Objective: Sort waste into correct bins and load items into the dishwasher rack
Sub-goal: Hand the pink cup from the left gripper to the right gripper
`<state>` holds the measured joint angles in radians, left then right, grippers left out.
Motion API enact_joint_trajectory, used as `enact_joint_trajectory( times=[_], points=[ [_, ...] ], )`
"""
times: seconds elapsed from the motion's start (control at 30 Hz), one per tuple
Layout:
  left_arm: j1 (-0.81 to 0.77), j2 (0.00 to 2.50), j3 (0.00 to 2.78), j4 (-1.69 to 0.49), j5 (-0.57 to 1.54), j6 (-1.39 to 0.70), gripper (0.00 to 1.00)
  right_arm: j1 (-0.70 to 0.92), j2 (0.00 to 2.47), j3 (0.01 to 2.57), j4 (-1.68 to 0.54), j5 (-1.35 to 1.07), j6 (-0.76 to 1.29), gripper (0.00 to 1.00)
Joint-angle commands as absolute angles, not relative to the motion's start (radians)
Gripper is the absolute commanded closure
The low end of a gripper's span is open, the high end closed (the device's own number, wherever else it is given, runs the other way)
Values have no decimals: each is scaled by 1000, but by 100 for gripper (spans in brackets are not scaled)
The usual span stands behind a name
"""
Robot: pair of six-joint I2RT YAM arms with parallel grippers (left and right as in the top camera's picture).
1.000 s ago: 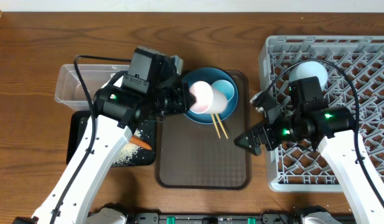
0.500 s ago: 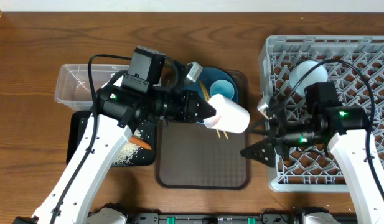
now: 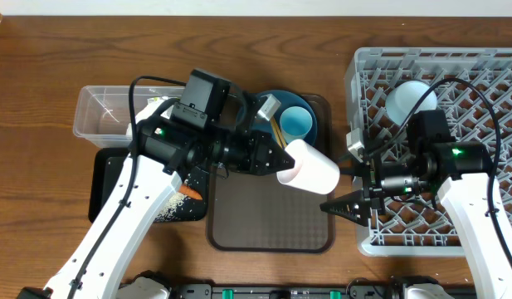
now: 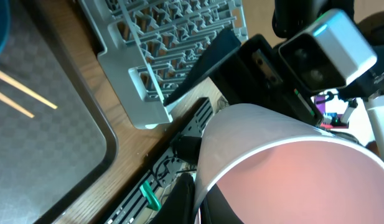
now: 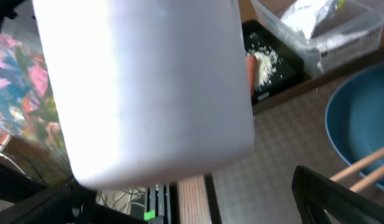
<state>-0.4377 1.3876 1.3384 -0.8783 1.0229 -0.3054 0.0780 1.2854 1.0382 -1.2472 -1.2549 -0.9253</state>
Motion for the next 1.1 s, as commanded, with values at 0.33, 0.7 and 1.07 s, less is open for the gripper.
enact_joint_trajectory(
  times=[0.33, 0.7, 1.07],
  points=[
    [-439, 1394, 1337, -879, 1020, -281, 93, 57, 1281, 1036, -1213, -1442, -951, 8],
    [-441, 1394, 1337, -882, 1005, -281, 93, 57, 1281, 1036, -1211, -1479, -951, 24],
    [-468, 1394, 1337, -882, 955, -281, 93, 57, 1281, 1037, -1196, -1497, -950, 37]
  ],
)
